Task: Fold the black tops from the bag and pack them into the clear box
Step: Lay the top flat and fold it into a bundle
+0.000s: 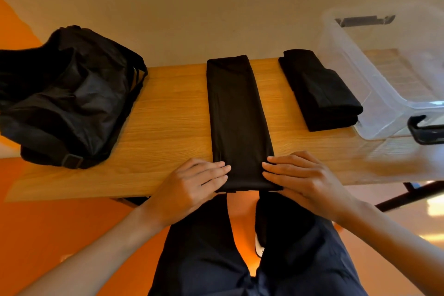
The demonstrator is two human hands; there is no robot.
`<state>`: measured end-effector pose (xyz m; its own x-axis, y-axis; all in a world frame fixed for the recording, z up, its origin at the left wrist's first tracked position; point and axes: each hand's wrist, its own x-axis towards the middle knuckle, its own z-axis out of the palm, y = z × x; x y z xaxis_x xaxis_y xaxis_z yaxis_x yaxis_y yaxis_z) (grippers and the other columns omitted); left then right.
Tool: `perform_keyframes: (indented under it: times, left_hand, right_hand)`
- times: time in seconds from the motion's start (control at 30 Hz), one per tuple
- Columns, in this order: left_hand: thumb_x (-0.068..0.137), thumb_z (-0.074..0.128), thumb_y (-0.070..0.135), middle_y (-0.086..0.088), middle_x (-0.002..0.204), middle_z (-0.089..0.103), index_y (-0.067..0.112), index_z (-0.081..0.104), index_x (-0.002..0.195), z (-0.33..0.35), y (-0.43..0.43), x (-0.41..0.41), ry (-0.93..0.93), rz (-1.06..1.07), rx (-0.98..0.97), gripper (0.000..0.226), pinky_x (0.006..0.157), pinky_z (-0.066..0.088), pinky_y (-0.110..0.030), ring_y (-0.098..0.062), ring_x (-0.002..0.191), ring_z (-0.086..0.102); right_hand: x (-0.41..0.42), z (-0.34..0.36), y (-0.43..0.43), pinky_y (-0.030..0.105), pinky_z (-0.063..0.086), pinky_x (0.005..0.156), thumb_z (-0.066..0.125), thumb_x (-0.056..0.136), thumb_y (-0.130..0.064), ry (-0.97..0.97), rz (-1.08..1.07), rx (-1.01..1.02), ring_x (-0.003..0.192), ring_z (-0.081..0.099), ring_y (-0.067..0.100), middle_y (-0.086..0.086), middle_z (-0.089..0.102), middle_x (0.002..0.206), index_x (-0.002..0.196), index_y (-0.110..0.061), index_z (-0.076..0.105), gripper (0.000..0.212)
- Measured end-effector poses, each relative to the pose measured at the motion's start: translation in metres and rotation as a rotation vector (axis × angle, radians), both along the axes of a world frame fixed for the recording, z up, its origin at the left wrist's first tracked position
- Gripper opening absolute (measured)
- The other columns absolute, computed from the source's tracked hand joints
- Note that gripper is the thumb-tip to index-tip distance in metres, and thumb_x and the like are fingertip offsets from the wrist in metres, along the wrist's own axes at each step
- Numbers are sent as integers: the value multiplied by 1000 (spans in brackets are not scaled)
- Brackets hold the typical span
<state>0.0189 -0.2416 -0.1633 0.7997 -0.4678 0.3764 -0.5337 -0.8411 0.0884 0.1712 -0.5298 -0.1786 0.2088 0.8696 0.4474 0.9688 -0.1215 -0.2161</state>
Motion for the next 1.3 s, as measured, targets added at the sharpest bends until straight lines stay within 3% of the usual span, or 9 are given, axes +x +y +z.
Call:
perform_keyframes:
  times: [0.17, 0.4, 0.53, 0.63, 0.8, 1.03, 1.13, 1.3]
  left_hand:
    - [103, 57, 15, -6, 133, 68, 3, 74, 114, 0, -2, -3, 10, 20, -101, 23, 99, 50, -42, -17, 128, 61]
    - [96, 68, 9, -6, 129, 69, 4, 73, 111, -10, -4, -8, -8, 69, -155, 18, 93, 53, -41, -20, 121, 65]
    - [106, 52, 20, -5, 123, 70, 4, 73, 107, -6, -8, -9, -28, 85, -188, 27, 92, 51, -39, -21, 114, 66]
    - [100, 59, 16, -4, 122, 70, 5, 73, 107, -4, -7, -8, -28, 96, -198, 20, 91, 51, -38, -20, 113, 65]
    - [100, 61, 17, -4, 121, 70, 5, 74, 107, -7, -6, -9, -21, 76, -211, 19, 88, 51, -40, -20, 113, 66]
    - [100, 59, 18, 0, 120, 71, 4, 74, 106, 2, -8, -5, -56, 96, -297, 21, 95, 48, -35, -16, 117, 64]
    - [98, 64, 22, 1, 117, 71, 6, 73, 108, 7, -8, 2, -59, 146, -377, 21, 96, 49, -37, -12, 121, 62]
    - [104, 50, 49, 2, 93, 69, 8, 71, 100, 16, -10, 20, 35, 329, -647, 45, 74, 54, -40, -15, 90, 66]
  right_hand:
    - [1, 0, 0, 43, 52, 95, 62, 100, -29, 72, -11, 45, 128, 59, 11, -4, 67, 132, 120, -16, 74, 26]
    - [-4, -4, 3, 42, 53, 91, 63, 98, -26, 19, 2, 51, 119, 63, 18, -3, 69, 129, 120, -15, 75, 27]
    - [-3, -3, 4, 41, 53, 90, 65, 99, -26, 107, 3, 71, 115, 63, 15, -4, 69, 125, 120, -13, 74, 26]
    - [-2, -1, 6, 39, 52, 92, 69, 97, -35, 56, -14, 25, 114, 61, 17, -3, 68, 126, 126, -14, 70, 36]
    - [-4, -3, 4, 42, 54, 88, 64, 98, -24, 46, 17, 70, 110, 64, 19, -2, 70, 124, 117, -12, 75, 25]
    - [4, 11, 12, 29, 51, 82, 57, 101, -24, 190, -18, 111, 98, 61, 12, -4, 70, 102, 112, -10, 75, 25]
    - [7, 20, 17, 21, 49, 81, 55, 102, -35, 265, -43, 152, 96, 58, 3, -11, 66, 99, 108, -14, 73, 29]
    - [17, 37, 33, 21, 54, 74, 65, 95, -35, 453, -113, 163, 88, 67, 5, -11, 67, 95, 105, -28, 67, 12]
